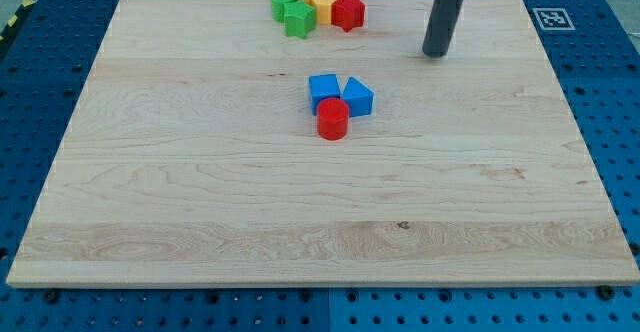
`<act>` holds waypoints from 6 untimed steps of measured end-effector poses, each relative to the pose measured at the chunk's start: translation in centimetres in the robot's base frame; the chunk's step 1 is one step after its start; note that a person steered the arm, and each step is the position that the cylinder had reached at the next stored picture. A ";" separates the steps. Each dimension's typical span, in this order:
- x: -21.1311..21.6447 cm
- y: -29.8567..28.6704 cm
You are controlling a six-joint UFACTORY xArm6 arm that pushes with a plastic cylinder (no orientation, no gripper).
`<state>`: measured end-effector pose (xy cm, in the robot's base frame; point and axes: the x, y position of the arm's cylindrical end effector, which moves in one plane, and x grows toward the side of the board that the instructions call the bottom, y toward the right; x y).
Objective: Move the red star below green star
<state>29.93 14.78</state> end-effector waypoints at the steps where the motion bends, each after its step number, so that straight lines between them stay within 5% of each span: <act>1: -6.1 0.0; 2: -10.7 -0.1; 6: -9.6 -7.4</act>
<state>20.34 7.42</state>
